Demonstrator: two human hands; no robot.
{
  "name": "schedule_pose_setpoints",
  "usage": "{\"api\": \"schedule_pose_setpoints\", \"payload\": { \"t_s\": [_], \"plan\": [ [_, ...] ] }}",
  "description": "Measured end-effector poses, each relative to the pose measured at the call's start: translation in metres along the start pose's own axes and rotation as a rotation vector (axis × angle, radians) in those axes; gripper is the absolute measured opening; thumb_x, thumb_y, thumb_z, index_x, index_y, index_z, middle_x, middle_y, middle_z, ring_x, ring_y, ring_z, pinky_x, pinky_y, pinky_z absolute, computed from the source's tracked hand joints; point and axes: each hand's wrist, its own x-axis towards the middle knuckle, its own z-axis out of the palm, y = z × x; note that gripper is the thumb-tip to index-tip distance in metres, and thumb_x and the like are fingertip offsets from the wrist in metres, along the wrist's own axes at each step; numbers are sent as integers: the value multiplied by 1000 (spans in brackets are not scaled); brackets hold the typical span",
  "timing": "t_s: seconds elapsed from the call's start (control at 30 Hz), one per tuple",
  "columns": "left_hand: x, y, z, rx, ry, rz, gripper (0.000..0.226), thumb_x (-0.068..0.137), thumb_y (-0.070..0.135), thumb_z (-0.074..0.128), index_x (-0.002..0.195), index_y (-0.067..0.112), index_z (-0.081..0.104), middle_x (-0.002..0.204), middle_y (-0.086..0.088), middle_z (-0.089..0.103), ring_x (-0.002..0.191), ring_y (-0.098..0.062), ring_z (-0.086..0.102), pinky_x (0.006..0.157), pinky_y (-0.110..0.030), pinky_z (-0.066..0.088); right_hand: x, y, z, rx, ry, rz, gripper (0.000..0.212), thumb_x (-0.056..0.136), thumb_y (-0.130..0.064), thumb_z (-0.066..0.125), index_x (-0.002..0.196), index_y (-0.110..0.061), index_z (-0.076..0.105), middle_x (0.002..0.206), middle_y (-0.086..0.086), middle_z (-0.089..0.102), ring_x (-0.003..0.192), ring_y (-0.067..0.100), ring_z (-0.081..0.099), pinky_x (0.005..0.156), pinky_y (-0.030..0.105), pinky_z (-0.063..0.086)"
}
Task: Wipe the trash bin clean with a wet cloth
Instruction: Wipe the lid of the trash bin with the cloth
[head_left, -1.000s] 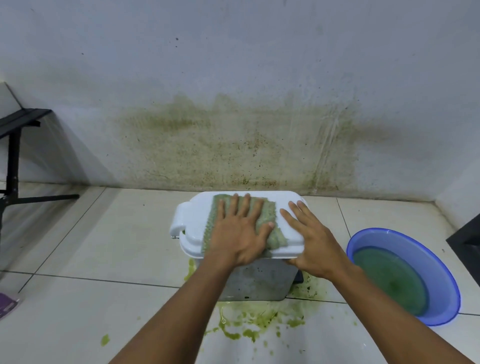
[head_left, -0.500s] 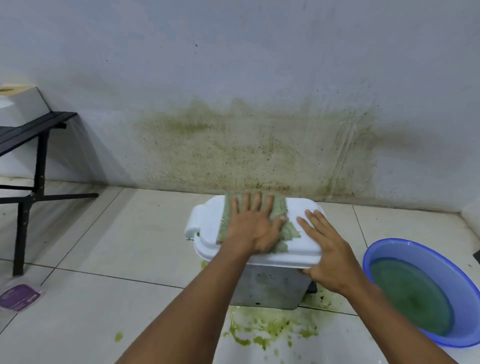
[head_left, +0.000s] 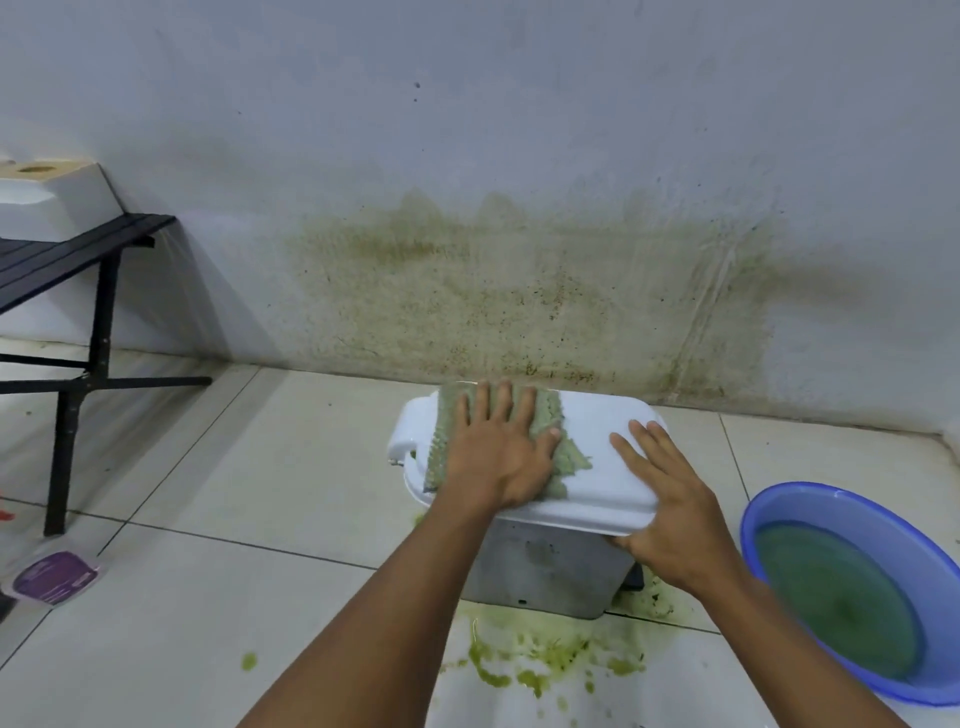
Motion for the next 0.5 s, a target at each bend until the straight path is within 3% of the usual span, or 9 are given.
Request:
{"api": "schedule_pose_setpoints", "payload": {
  "t_s": [0.17,0.33,0.5],
  "plan": [
    [-41,2,18,-74,112,118,71,103,62,6,166,30,6,174,2,-1,160,-17,-12,125,-36,-19,0,4,0,-7,0,-20,111,52,-16,97,148,-28,42,160,-9,29,152,12,18,118,37,27],
    [-57,-50,16,-143,247,-33,63,108,56,17,165,30,17,174,4,6,161,-14,-6,128,-36,-12,0,7,1,-30,-6,-20,111,52,-22,98,148,-29,42,160,-8,31,152,13,20,117,37,26],
    [-65,-43,26,-339,367,-146,64,110,50,22,166,22,12,174,1,-3,158,-12,-18,124,-28,-18,0,7,2,-37,-5,-24,112,51,-24,99,147,-29,43,159,-6,34,151,15,21,117,39,26]
  ]
}}
